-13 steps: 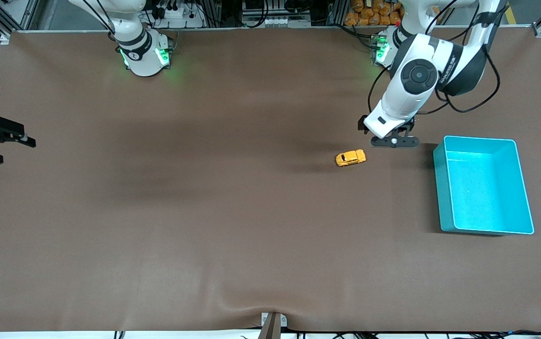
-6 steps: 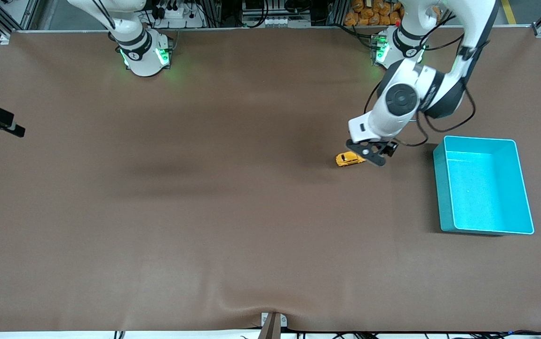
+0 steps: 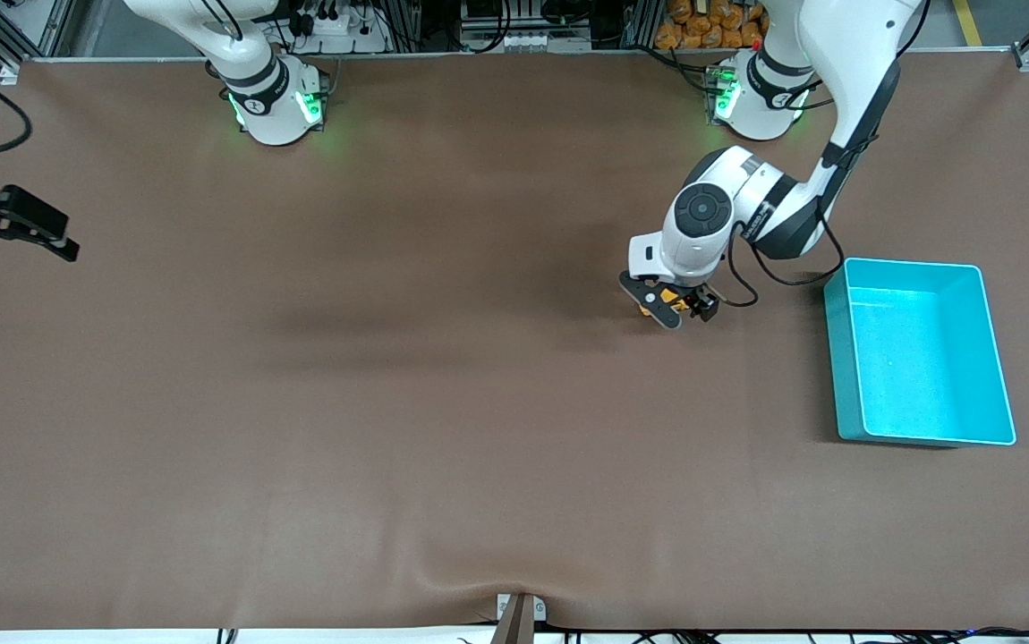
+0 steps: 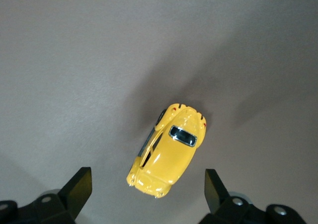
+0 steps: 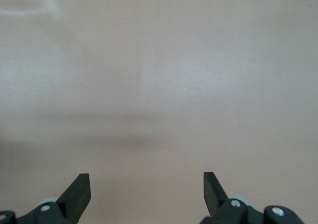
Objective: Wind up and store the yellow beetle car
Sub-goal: 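Close the left gripper on the yellow car and lift it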
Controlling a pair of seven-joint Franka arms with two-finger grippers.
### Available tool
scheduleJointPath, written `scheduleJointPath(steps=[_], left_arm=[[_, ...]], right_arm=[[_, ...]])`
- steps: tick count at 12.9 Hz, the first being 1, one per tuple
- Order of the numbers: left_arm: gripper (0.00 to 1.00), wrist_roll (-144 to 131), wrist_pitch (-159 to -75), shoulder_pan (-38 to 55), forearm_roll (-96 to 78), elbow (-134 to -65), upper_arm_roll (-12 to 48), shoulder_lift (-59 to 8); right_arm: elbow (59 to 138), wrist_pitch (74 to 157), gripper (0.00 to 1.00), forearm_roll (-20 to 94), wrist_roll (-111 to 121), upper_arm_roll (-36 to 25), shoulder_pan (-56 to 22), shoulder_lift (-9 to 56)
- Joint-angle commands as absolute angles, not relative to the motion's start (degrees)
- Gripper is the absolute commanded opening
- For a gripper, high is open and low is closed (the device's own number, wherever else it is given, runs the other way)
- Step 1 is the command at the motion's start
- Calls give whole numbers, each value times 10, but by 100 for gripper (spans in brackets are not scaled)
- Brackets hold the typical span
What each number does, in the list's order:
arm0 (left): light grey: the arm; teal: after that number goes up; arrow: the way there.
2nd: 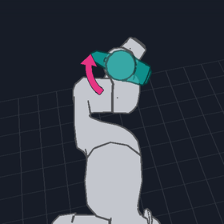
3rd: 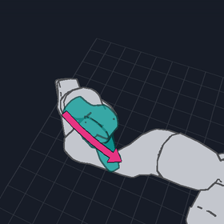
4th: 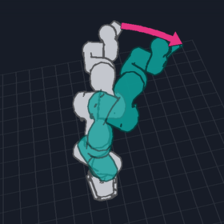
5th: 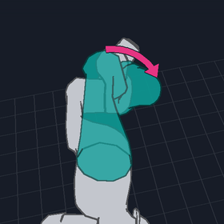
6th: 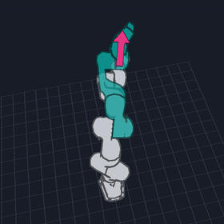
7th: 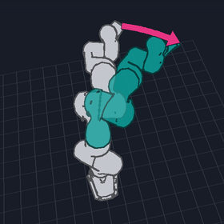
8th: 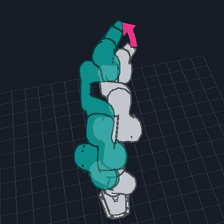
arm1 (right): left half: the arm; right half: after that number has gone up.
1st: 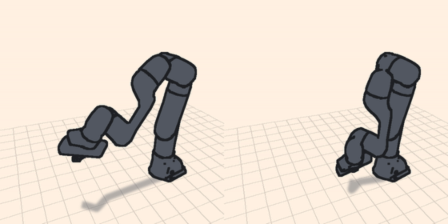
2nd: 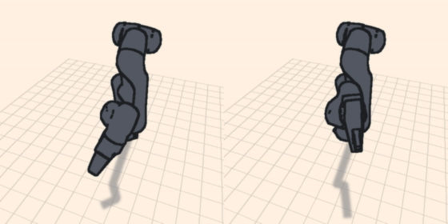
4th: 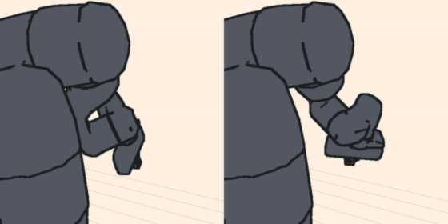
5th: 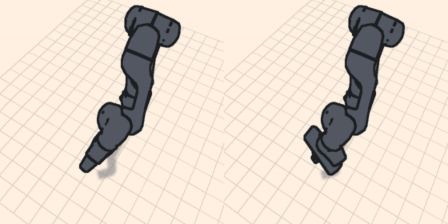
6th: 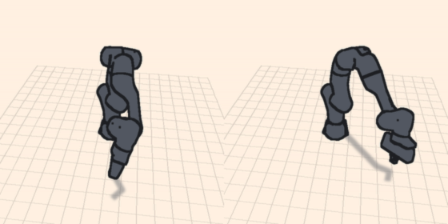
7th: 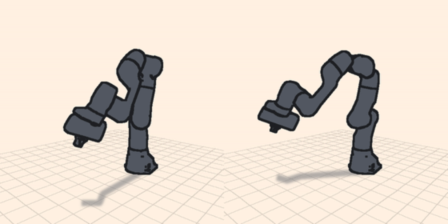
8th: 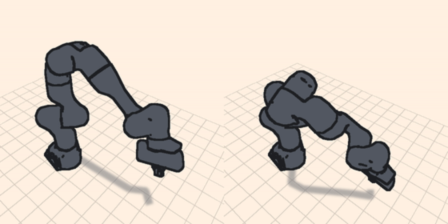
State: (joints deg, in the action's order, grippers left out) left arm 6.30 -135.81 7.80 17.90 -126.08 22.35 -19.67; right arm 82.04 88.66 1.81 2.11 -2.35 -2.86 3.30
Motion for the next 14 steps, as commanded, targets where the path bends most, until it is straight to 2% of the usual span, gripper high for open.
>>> scheduleJointPath(steps=[1, 4, 10, 11, 12, 13, 14], left_arm=[[100, 69, -1369, 84, 200, -1253, 223, -218], [100, 60, -1391, 82, 214, -1254, 222, -242], [100, 59, -1391, 76, 214, -1263, 222, -252], [82, 55, -1391, 76, 214, -1263, 222, -252], [22, 34, -1390, 77, 214, -1264, 222, -254], [0, 18, -1389, 81, 214, -1264, 222, -257], [0, 15, -1389, 79, 214, -1264, 222, -261]], right_arm=[[824, 890, 100, 3, 13, -28, -33, 28], [839, 891, 100, 4, 16, -29, -31, 24], [925, 918, 100, 4, 35, -31, -22, -38], [924, 915, 100, 4, 40, -38, -23, -38], [924, 912, 100, 4, 40, -43, -23, -39], [923, 911, 100, 5, 40, -44, -23, -39], [923, 911, 100, 5, 40, -42, -19, -39]])
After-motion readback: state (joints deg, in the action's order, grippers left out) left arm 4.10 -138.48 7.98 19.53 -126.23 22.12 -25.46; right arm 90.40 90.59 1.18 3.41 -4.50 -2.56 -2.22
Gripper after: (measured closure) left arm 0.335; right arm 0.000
